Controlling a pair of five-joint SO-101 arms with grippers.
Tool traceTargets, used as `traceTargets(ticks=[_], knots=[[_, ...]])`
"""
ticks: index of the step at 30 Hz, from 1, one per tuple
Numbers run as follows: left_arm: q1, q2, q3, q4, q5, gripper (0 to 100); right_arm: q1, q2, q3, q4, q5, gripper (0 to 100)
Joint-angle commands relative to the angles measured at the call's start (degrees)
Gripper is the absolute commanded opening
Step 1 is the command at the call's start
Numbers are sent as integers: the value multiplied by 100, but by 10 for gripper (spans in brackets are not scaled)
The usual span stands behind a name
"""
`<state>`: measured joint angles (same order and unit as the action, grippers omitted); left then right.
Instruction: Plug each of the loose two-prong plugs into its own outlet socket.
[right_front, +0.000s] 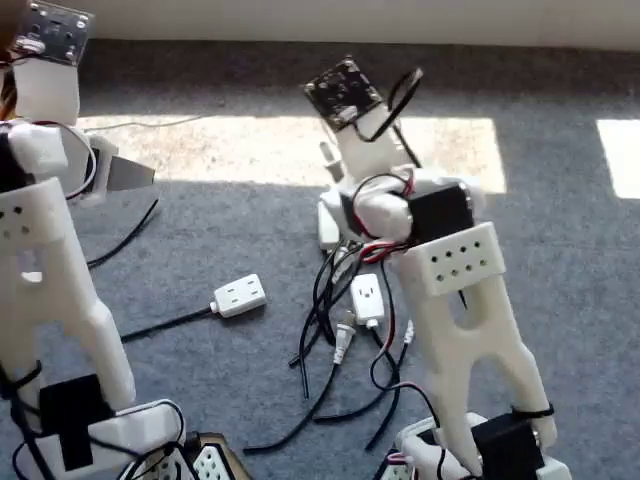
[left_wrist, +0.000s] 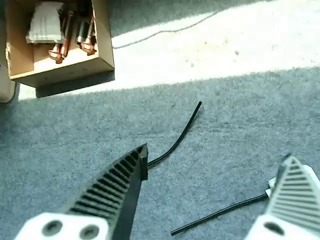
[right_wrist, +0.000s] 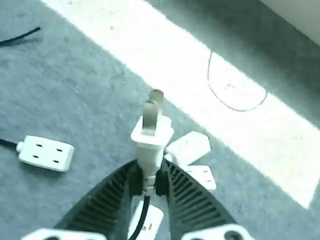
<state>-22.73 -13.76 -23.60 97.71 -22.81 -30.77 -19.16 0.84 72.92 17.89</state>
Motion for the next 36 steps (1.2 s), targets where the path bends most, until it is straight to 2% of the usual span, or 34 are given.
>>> traceTargets(ticks=[1,6,11,14,18,23,28,36], knots=[[66,-1033,347,9,44,457,-673,-163,215,-971,-484,6],[66,-2791,2360,-431,35,457,-1209,-163,1613,-2352,-756,6],[66,-4989,5270,-1609,35,457,-1701,-462,3292,-3442,-844,6],[66,-6176,6835,-2347,53,457,-2009,-1138,4303,-3732,-862,6],[92,-7495,8356,-2831,97,460,-2079,-2404,5235,-3574,-862,6],[558,-8646,8716,-2673,589,458,-1895,-3679,6422,-3556,-862,6],[1411,-9033,8681,-2224,914,457,-1807,-3846,6870,-3574,-853,6],[1982,-9033,9165,-2479,932,457,-2519,-3662,6853,-3547,-1064,6]])
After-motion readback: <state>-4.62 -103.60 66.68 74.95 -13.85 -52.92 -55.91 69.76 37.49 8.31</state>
